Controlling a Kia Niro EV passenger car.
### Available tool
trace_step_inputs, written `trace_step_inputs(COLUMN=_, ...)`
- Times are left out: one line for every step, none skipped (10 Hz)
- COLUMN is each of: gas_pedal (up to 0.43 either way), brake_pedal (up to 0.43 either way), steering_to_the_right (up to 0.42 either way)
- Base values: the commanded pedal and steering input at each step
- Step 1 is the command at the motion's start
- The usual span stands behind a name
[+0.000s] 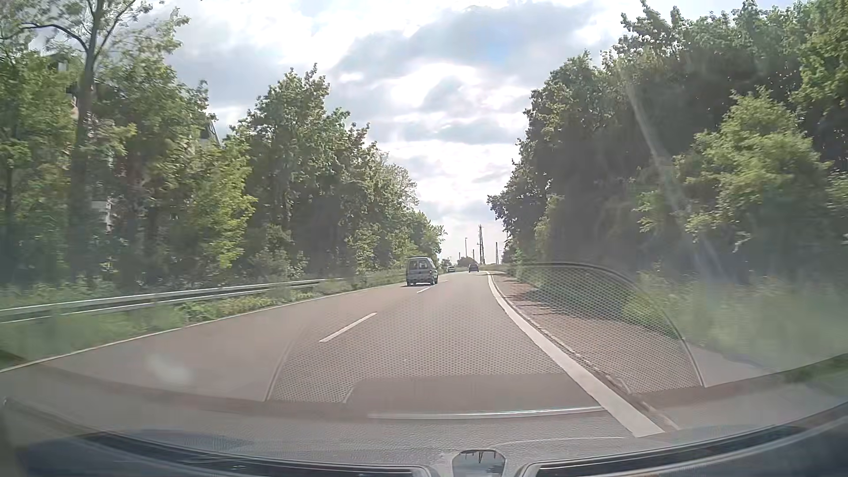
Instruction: Follow the waypoints while adhering to traffic rules and regulations
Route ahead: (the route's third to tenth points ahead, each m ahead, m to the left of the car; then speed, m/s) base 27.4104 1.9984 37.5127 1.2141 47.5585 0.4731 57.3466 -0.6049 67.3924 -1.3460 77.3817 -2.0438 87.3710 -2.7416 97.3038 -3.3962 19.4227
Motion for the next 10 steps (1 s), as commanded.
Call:
trace_step_inputs(gas_pedal=0.138, brake_pedal=0.000, steering_to_the_right=0.018)
trace_step_inputs(gas_pedal=0.138, brake_pedal=0.000, steering_to_the_right=0.018)
trace_step_inputs(gas_pedal=0.138, brake_pedal=0.000, steering_to_the_right=0.018)
trace_step_inputs(gas_pedal=0.138, brake_pedal=0.000, steering_to_the_right=0.018)
trace_step_inputs(gas_pedal=0.138, brake_pedal=0.000, steering_to_the_right=0.017)
trace_step_inputs(gas_pedal=0.138, brake_pedal=0.000, steering_to_the_right=0.015)
trace_step_inputs(gas_pedal=0.138, brake_pedal=0.000, steering_to_the_right=0.013)
trace_step_inputs(gas_pedal=0.138, brake_pedal=0.000, steering_to_the_right=0.012)
trace_step_inputs(gas_pedal=0.138, brake_pedal=0.000, steering_to_the_right=0.012)
trace_step_inputs(gas_pedal=0.138, brake_pedal=0.000, steering_to_the_right=0.011)
